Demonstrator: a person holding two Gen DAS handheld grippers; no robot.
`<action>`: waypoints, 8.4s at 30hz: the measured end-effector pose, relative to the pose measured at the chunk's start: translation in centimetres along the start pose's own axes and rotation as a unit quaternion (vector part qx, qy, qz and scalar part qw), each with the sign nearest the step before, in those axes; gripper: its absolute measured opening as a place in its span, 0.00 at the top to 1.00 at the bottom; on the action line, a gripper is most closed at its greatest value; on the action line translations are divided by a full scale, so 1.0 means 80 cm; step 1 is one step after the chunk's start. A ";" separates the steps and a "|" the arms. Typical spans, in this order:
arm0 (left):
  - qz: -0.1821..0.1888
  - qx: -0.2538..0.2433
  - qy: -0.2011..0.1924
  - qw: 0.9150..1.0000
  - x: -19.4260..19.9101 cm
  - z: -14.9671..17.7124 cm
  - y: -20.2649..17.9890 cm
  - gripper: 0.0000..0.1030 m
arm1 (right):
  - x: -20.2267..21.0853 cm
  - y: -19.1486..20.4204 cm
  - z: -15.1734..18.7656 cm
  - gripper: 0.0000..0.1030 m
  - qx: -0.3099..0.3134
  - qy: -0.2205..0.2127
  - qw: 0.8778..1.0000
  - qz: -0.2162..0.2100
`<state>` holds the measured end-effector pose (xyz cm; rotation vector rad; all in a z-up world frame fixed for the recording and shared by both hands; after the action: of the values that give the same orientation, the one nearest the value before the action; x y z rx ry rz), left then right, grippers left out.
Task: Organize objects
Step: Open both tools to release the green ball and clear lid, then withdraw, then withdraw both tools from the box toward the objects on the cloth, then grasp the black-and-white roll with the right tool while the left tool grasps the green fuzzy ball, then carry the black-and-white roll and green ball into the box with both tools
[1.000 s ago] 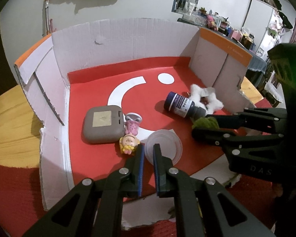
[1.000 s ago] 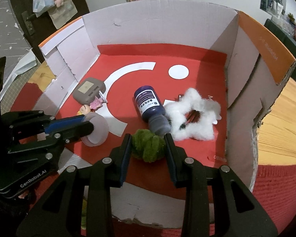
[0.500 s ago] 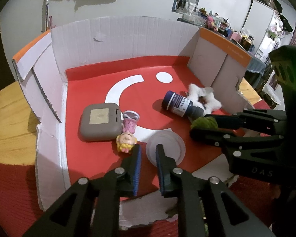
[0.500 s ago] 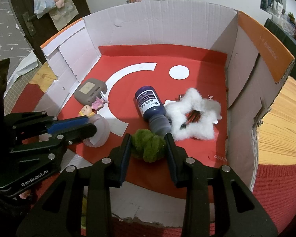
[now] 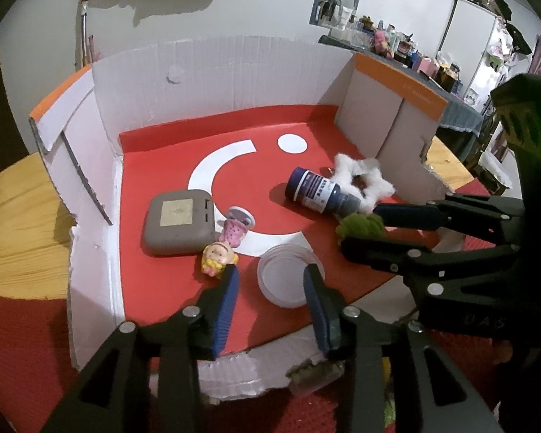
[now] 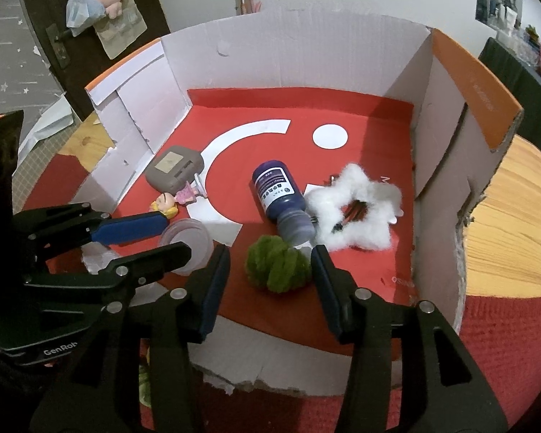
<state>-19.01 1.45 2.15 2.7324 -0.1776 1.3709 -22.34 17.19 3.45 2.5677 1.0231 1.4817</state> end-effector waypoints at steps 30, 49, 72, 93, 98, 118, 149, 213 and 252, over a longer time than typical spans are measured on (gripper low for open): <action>-0.028 0.006 -0.040 0.999 0.058 0.019 0.004 0.27 | 0.064 0.028 0.023 0.28 0.002 -0.047 0.999 0.013; -0.072 0.007 -0.071 0.995 0.105 0.042 0.005 0.01 | 0.115 0.053 0.047 0.04 -0.002 -0.091 0.996 0.005; -0.074 0.007 -0.075 0.994 0.126 0.083 -0.009 0.00 | 0.148 0.076 0.090 0.00 0.000 -0.109 0.994 0.013; -0.060 -0.025 -0.037 0.997 0.079 0.097 -0.057 0.00 | 0.118 0.014 0.116 0.00 -0.048 -0.073 0.995 0.053; -0.063 -0.026 -0.029 0.997 0.062 0.096 -0.064 0.00 | 0.114 0.005 0.114 0.00 -0.053 -0.068 0.995 0.055; -0.051 0.011 -0.039 0.998 0.065 0.100 -0.009 0.07 | 0.046 0.035 0.076 0.00 -0.050 -0.048 0.998 0.002; 0.034 -0.025 -0.029 0.999 0.064 0.100 -0.039 0.65 | 0.019 0.043 0.070 0.64 -0.044 -0.021 0.998 -0.032; 0.012 0.007 -0.065 0.998 0.107 0.089 -0.012 0.67 | 0.087 0.090 0.090 0.70 0.014 -0.055 0.998 -0.040; -0.008 -0.016 -0.034 0.999 0.042 0.000 0.018 0.67 | 0.039 0.053 0.002 0.70 0.036 -0.010 0.999 -0.026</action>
<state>-17.17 -0.21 4.87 2.7497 -0.1794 1.2591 -18.93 15.60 7.14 2.5761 1.1540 1.4299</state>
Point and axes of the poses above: each gripper's, at about its wrist camera, not at the fingertips, and x roughly against the way its jaws point, y to its left, z to its underside, the point moved 2 cm from there along -x, roughly the way its jaws point, and after that the axes turned 11 degrees about -z, right-handed, at the moved point
